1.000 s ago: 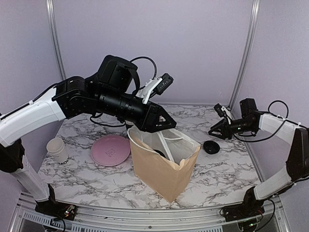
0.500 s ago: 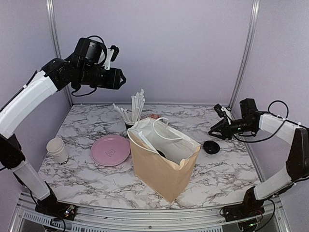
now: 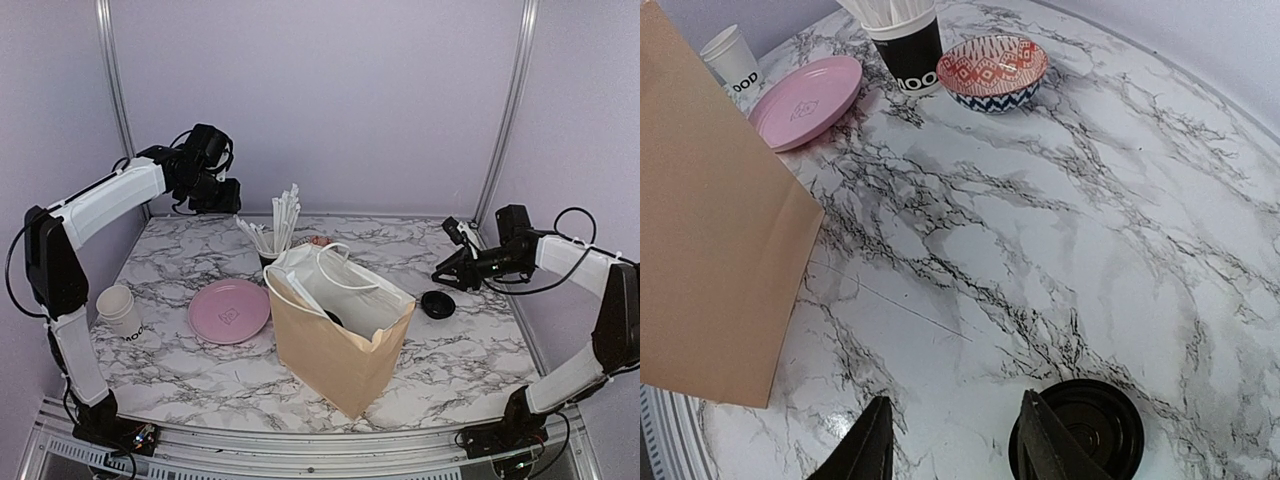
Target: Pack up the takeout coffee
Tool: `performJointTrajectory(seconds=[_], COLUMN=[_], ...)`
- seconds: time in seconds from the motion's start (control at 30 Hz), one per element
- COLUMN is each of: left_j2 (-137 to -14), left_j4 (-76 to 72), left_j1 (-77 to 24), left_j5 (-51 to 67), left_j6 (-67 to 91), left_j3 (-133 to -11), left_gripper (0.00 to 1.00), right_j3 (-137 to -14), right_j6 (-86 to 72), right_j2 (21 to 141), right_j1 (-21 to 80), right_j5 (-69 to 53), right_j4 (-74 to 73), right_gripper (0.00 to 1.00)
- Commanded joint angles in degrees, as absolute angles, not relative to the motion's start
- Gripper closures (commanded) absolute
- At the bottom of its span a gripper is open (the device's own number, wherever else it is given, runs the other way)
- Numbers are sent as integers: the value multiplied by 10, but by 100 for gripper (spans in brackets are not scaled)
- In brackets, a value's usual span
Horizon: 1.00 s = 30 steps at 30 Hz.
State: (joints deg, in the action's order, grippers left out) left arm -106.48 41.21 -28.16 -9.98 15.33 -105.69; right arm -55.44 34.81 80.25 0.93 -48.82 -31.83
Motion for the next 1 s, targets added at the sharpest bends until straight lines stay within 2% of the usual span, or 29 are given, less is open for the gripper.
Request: performJointTrajectory(seconds=[0.0,0.23,0.4,0.6,0.73,0.8,0.97], left_j2=[-1074,-1080,-1086,-1088,-1068,-1046,-987], left_j4=[381,371,367,363,364,366,386], left_j1=[-268,-266,-266,-266,-268,-269,-283], left_j5=[-52,-24,-17,-15,-24,-27,-48], left_j6=[173,180,181,180,176,173,163], left_j3=[-1039,-1018,-1009,-1007,-1011,-1014,-1032], left_gripper=[51,56,63,88,97,100,100], right_j3=[-566,-566,-568,-569,-569,-569,-569], right_j6=[359,361,363,363,363,364,364], right_j2=[812,817,824,824,824,825,826], right_j1=[6,7,14,18,18,19,23], right_j5=[-481,-477,-472,-469,-469,-468,-466], right_j4=[-329,-329,-331,-332,-332,-332,-333], right_gripper=[59,59,59,59,59,59,59])
